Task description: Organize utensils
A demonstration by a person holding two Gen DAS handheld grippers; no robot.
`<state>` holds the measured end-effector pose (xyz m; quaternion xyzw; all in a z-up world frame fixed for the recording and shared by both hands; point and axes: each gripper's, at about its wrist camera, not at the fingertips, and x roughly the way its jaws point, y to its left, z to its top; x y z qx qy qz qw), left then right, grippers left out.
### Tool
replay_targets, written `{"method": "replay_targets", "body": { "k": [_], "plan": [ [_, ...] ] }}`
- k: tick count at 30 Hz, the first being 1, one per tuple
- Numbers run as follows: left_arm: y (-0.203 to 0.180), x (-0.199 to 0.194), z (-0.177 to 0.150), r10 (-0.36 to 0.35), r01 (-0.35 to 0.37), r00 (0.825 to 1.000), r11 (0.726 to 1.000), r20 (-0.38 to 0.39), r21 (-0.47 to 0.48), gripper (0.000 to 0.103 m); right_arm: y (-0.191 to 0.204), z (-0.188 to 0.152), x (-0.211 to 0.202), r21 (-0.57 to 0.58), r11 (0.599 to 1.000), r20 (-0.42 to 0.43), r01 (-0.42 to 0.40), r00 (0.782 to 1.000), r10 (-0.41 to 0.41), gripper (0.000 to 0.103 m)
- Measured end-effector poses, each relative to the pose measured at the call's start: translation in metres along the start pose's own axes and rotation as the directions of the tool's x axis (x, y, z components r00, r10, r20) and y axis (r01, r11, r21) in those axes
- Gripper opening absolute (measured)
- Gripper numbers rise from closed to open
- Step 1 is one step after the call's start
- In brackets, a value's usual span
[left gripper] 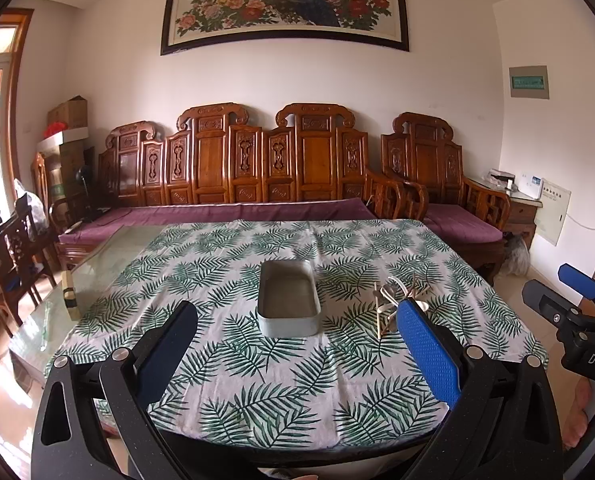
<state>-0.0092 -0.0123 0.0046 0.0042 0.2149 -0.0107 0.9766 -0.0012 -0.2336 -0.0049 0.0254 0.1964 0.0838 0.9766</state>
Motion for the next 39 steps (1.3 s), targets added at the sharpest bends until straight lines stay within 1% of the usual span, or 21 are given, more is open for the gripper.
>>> {"method": "replay_targets", "body": {
  "k": [1, 9, 14, 21, 25, 28, 31, 33, 35, 36, 37, 39],
  "plan": [
    [0.0, -0.001, 0.001, 0.0, 0.0, 1.0, 1.0, 0.0, 0.0, 0.097, 0.001, 0.004, -0.007, 0.0, 1.0, 0.001, -0.001, 1.0, 0.001, 0.101],
    [0.003, 0.003, -0.001, -0.003, 0.003, 1.0, 1.0, -0.012, -0.001, 0.097, 0.002, 0.004, -0.006, 0.001, 1.0, -0.008, 0.001, 1.0, -0.001, 0.101],
    [0.003, 0.016, -0.004, -0.009, 0.009, 0.999, 1.0, -0.034, 0.007, 0.097, -0.001, 0.001, 0.004, -0.012, 1.0, -0.017, 0.002, 1.0, -0.002, 0.101],
    [0.001, 0.046, -0.011, -0.027, 0.03, 0.996, 0.999, -0.082, 0.033, 0.097, -0.009, -0.004, 0.035, -0.045, 0.999, -0.044, -0.019, 0.999, 0.017, 0.101],
    [-0.001, 0.066, -0.015, -0.042, 0.046, 0.993, 0.998, -0.108, 0.04, 0.097, -0.017, -0.004, 0.063, -0.072, 0.997, -0.073, -0.019, 0.997, 0.014, 0.101],
    [-0.002, 0.082, -0.015, -0.056, 0.063, 0.99, 0.997, -0.127, 0.047, 0.097, -0.023, -0.003, 0.083, -0.085, 0.996, -0.098, -0.036, 0.995, 0.028, 0.1],
    [-0.004, 0.098, -0.016, -0.072, 0.081, 0.985, 0.995, -0.154, 0.051, 0.097, -0.031, -0.004, 0.107, -0.096, 0.994, -0.136, -0.051, 0.99, 0.038, 0.095],
    [-0.005, 0.112, -0.016, -0.085, 0.096, 0.981, 0.994, -0.176, 0.054, 0.097, -0.038, -0.006, 0.127, -0.107, 0.993, -0.172, -0.056, 0.984, 0.037, 0.088],
    [-0.007, 0.123, -0.017, -0.093, 0.106, 0.977, 0.993, -0.192, 0.057, 0.097, -0.045, -0.008, 0.143, -0.11, 0.992, -0.205, -0.067, 0.978, 0.043, 0.084],
    [-0.009, 0.132, -0.018, -0.1, 0.114, 0.973, 0.992, -0.206, 0.059, 0.097, -0.051, -0.01, 0.154, -0.106, 0.992, -0.225, -0.071, 0.973, 0.045, 0.08],
    [-0.011, 0.137, -0.018, -0.105, 0.12, 0.971, 0.991, -0.213, 0.06, 0.097, -0.056, -0.012, 0.164, -0.102, 0.992, -0.246, -0.071, 0.968, 0.044, 0.078],
    [-0.014, 0.153, -0.019, -0.119, 0.136, 0.964, 0.989, -0.236, 0.059, 0.097, -0.064, -0.016, 0.183, -0.111, 0.991, -0.287, -0.077, 0.957, 0.042, 0.068]
  ]
}}
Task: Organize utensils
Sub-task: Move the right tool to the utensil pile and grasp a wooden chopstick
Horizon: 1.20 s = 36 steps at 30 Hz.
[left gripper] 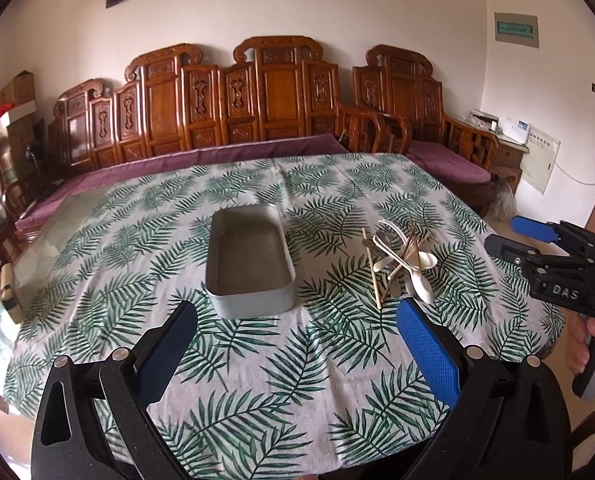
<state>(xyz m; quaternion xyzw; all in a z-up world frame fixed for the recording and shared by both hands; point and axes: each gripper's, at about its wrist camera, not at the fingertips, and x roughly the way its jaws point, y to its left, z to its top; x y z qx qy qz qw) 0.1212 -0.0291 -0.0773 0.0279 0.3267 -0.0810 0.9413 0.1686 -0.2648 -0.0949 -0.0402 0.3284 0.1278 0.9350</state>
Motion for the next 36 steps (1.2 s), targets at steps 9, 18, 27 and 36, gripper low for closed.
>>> {"method": "replay_targets", "body": {
  "k": [9, 18, 27, 36],
  "plan": [
    [-0.009, 0.056, 0.002, -0.059, 0.061, 0.995, 0.998, -0.077, 0.012, 0.097, -0.041, -0.016, 0.068, 0.03, 1.0, -0.136, -0.002, 0.991, 0.006, 0.058],
    [-0.019, 0.098, 0.001, -0.097, 0.102, 0.985, 0.994, -0.143, 0.028, 0.097, -0.061, -0.023, 0.109, 0.066, 0.997, -0.208, -0.029, 0.977, 0.042, 0.047],
    [-0.035, 0.129, 0.012, -0.102, 0.111, 0.982, 0.993, -0.159, 0.043, 0.097, -0.073, 0.001, 0.159, 0.095, 0.995, -0.248, -0.043, 0.967, 0.066, 0.03],
    [-0.051, 0.153, 0.018, -0.113, 0.123, 0.976, 0.991, -0.186, 0.046, 0.097, -0.088, 0.007, 0.208, 0.151, 0.988, -0.325, 0.0, 0.944, 0.05, 0.015]
  ]
}}
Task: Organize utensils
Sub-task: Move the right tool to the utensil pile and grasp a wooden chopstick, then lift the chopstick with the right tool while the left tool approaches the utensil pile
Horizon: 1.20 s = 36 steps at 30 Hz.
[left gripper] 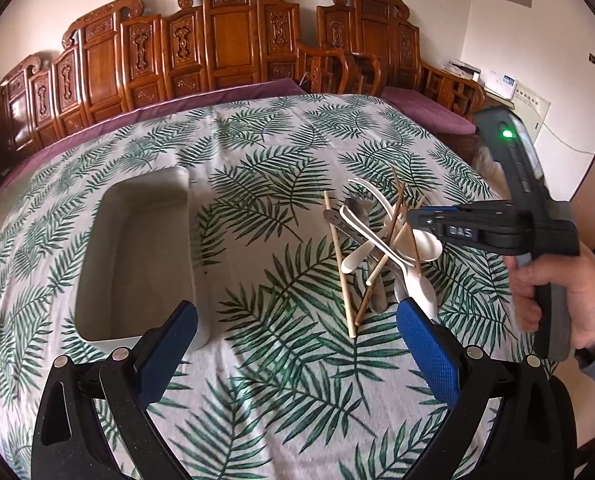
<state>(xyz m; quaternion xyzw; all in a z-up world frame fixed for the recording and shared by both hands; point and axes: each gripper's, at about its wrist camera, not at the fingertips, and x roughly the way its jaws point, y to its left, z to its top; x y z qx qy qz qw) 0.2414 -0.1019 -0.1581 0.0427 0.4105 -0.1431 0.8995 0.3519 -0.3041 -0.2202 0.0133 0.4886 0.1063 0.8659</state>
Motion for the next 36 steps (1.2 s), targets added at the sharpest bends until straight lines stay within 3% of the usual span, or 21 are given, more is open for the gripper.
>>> {"method": "replay_targets", "body": {
  "k": [7, 16, 21, 28, 29, 30, 33, 36],
  "plan": [
    [-0.005, 0.004, -0.001, -0.018, 0.018, 1.0, 1.0, -0.006, 0.003, 0.097, -0.009, 0.002, 0.007, 0.033, 0.998, -0.039, 0.05, 0.998, -0.048, 0.011],
    [-0.012, 0.013, 0.0, -0.02, 0.02, 1.0, 1.0, -0.021, 0.008, 0.097, -0.018, -0.004, -0.021, 0.035, 0.999, 0.007, 0.04, 0.999, -0.04, 0.001],
    [-0.027, 0.023, 0.005, -0.045, 0.045, 0.999, 0.999, -0.026, 0.008, 0.096, -0.022, -0.016, -0.043, 0.029, 0.999, 0.035, 0.036, 0.999, -0.037, 0.0],
    [-0.049, 0.034, 0.011, -0.056, 0.058, 0.997, 0.998, -0.05, 0.029, 0.096, -0.037, -0.023, -0.043, 0.005, 0.999, 0.054, 0.047, 0.997, -0.047, 0.001],
    [-0.052, 0.035, 0.011, -0.052, 0.054, 0.997, 0.998, -0.051, 0.037, 0.096, -0.041, -0.021, -0.038, 0.005, 0.999, 0.046, 0.043, 0.998, -0.043, 0.003],
    [-0.053, 0.036, 0.011, -0.05, 0.052, 0.997, 0.998, -0.053, 0.041, 0.096, -0.045, -0.02, -0.033, 0.006, 0.999, 0.038, 0.042, 0.998, -0.042, 0.013],
    [-0.053, 0.037, 0.011, -0.044, 0.047, 0.997, 0.998, -0.058, 0.042, 0.096, -0.054, -0.015, -0.021, -0.006, 0.999, 0.037, 0.048, 0.998, -0.047, 0.029],
    [-0.051, 0.038, 0.01, -0.04, 0.043, 0.997, 0.998, -0.064, 0.04, 0.096, -0.061, -0.007, -0.013, -0.029, 0.996, 0.054, 0.085, 0.995, -0.084, 0.039]
  ]
}}
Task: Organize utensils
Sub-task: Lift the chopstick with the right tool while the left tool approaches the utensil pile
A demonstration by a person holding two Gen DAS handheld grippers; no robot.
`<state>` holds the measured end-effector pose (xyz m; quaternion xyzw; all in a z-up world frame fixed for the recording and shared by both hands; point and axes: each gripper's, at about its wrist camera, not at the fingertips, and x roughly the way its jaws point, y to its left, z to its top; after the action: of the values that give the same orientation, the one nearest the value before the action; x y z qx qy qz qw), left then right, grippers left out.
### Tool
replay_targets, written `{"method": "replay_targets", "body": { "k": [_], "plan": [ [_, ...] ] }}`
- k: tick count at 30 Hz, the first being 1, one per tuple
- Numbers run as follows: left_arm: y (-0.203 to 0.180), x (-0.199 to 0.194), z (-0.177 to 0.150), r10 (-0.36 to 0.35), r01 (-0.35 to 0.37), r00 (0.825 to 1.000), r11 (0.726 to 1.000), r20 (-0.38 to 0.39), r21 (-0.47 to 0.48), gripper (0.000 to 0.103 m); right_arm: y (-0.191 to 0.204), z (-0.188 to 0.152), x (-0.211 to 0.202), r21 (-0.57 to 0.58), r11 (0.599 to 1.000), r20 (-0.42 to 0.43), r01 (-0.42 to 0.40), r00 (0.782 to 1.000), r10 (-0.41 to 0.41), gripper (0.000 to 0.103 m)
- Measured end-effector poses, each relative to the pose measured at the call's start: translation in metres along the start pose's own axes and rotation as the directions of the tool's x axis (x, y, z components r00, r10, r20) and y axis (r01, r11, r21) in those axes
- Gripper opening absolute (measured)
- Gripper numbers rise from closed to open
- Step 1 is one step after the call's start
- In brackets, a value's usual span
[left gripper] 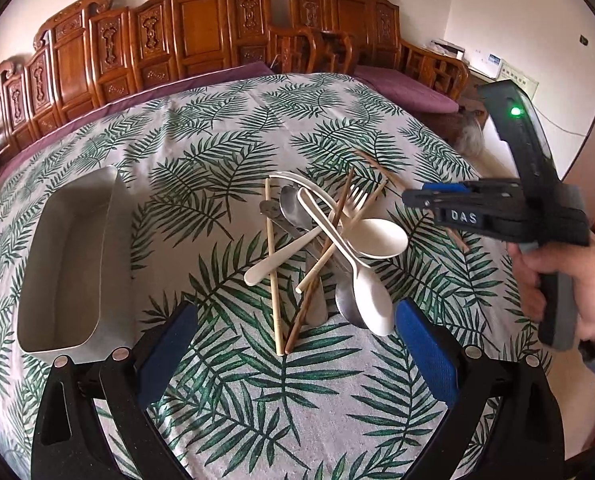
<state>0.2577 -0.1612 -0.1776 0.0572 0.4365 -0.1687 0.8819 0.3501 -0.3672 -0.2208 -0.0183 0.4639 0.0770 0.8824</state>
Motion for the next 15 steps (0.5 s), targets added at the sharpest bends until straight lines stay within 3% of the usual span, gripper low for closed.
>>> {"method": "replay_targets", "body": {
  "k": [5, 7, 10, 14, 15],
  "plan": [
    [0.003, 0.002, -0.001, 0.012, -0.012, 1.0, 1.0, -0.01, 0.014, 0.096, -0.027, 0.014, 0.017, -0.007, 0.997, 0.005, 0.075, 0.997, -0.075, 0.054],
    [0.005, 0.002, -0.001, 0.014, -0.014, 1.0, 1.0, -0.01, 0.015, 0.096, -0.045, 0.017, 0.029, 0.029, 0.998, -0.04, 0.055, 0.998, -0.053, 0.054],
    [0.008, 0.003, 0.0, 0.006, -0.006, 1.0, 1.0, -0.007, 0.005, 0.096, -0.052, 0.018, 0.032, 0.053, 0.999, -0.039, -0.003, 0.999, 0.005, 0.054],
    [0.009, 0.013, 0.001, 0.001, -0.001, 1.0, 1.0, -0.017, -0.005, 0.096, -0.039, 0.019, 0.035, -0.001, 1.0, -0.054, -0.009, 0.998, 0.009, 0.053],
    [0.009, 0.015, 0.001, -0.001, 0.001, 1.0, 1.0, -0.019, -0.008, 0.096, -0.034, 0.02, 0.036, -0.024, 1.0, -0.064, -0.002, 0.998, 0.001, 0.044]
  ]
}}
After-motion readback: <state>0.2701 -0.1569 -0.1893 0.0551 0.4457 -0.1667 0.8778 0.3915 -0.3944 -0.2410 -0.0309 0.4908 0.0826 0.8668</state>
